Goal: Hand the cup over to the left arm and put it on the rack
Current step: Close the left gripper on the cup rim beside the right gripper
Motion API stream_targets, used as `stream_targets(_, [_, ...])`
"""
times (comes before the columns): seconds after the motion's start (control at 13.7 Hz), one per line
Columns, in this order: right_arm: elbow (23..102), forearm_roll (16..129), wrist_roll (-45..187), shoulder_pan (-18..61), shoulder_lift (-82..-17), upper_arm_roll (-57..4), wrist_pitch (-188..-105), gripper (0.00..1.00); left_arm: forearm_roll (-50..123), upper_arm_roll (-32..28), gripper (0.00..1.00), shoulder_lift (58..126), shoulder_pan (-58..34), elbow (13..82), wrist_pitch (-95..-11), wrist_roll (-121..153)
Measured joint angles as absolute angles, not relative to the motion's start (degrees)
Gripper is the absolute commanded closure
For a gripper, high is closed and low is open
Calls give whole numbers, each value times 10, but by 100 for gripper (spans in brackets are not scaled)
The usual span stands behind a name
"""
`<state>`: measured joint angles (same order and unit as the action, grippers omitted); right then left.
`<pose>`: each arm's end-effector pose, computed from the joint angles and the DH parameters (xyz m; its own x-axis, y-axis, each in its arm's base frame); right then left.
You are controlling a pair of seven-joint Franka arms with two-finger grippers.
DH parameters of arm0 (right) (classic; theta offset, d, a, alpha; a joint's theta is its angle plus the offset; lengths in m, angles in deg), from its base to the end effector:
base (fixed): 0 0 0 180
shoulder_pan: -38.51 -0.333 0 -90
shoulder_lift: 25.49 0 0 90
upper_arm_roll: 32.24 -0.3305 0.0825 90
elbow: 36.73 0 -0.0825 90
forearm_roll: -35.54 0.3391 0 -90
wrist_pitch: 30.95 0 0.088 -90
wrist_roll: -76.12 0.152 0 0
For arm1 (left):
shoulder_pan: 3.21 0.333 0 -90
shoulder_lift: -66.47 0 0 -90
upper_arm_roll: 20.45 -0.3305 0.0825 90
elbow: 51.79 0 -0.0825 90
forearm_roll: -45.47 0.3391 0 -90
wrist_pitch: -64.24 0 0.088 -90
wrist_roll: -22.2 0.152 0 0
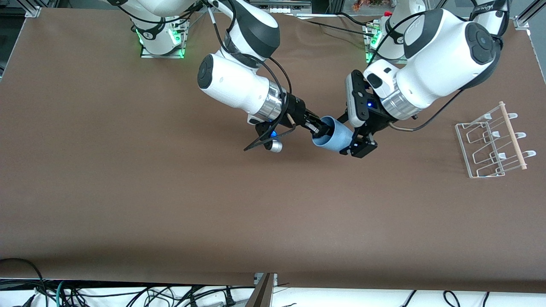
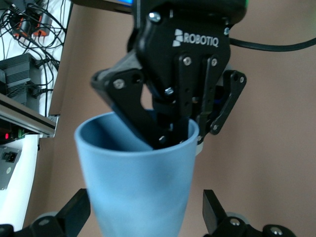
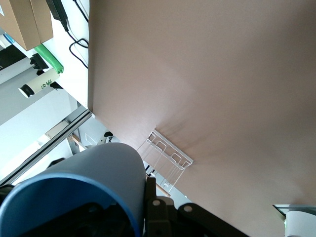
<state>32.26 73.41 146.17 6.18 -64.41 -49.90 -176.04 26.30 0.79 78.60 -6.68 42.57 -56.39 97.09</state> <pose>0.5512 0.5519 0.4652 0.6525 -0.5062 -0.5639 -0.7492 -0.3193 -0.5802 0.5592 -0.2684 0.5106 -0.0386 -0.9018 0.4304 -0.9940 -0.0094 -0.1088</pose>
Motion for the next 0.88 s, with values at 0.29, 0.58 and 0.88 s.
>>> stream_targets(0.29, [319, 734, 1472, 62, -643, -498, -1760, 100, 263, 13, 0, 789, -67, 453, -612, 982])
stream_targets(0.58, [318, 734, 1475, 63, -642, -497, -1757, 100, 263, 13, 100, 792, -66, 457, -635, 982])
stream_targets(0.88, [317, 734, 1482, 64, -642, -497, -1757, 98, 263, 14, 100, 794, -66, 456, -640, 981])
